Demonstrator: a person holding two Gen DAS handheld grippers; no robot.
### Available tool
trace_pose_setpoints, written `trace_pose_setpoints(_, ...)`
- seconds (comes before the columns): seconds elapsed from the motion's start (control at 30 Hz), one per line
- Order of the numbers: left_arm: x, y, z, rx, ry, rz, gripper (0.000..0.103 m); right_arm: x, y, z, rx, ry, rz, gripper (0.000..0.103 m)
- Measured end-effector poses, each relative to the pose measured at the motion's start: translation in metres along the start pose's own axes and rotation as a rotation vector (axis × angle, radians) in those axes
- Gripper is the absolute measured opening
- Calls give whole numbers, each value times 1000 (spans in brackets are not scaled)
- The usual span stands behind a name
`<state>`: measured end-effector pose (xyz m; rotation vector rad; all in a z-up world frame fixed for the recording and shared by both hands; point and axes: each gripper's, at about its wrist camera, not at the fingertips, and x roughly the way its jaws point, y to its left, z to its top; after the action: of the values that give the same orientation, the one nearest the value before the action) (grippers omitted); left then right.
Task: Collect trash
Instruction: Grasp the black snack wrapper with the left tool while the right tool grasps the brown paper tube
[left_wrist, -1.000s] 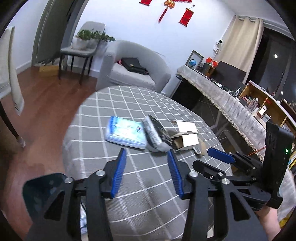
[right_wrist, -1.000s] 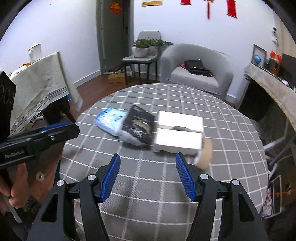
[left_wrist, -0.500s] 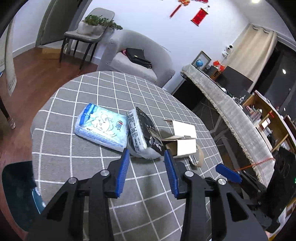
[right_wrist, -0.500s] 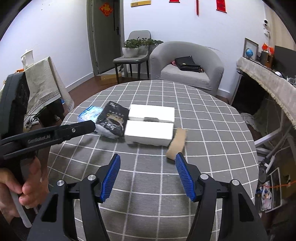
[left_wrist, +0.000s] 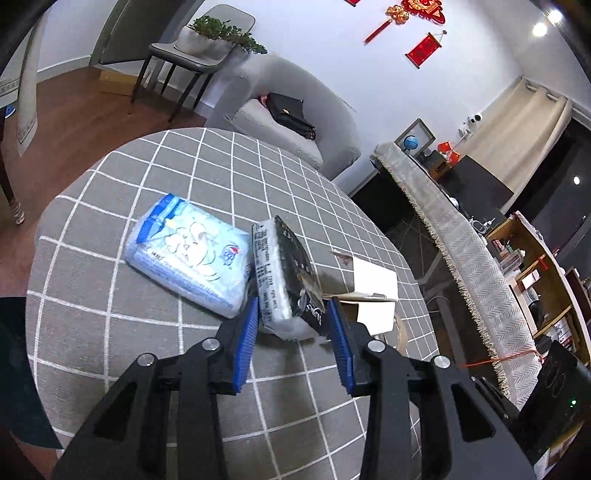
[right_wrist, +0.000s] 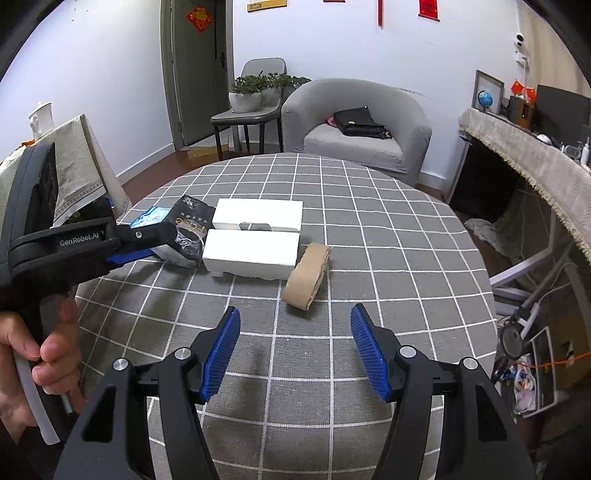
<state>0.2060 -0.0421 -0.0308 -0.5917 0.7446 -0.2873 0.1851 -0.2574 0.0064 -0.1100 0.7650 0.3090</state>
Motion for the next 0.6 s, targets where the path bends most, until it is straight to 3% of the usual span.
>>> trace_pose_setpoints(0.1,4,-1,2,-15,2,-7,35,2,-2,1,13,2,11,64)
trace_pose_setpoints(0.23,10,3,5,-47,22,-36,20,6,1,0,13,15,15,65)
trace_pose_setpoints(0.6,-1,-7,7,23,-12,-17,14,15,-5,4,100,13,41,65)
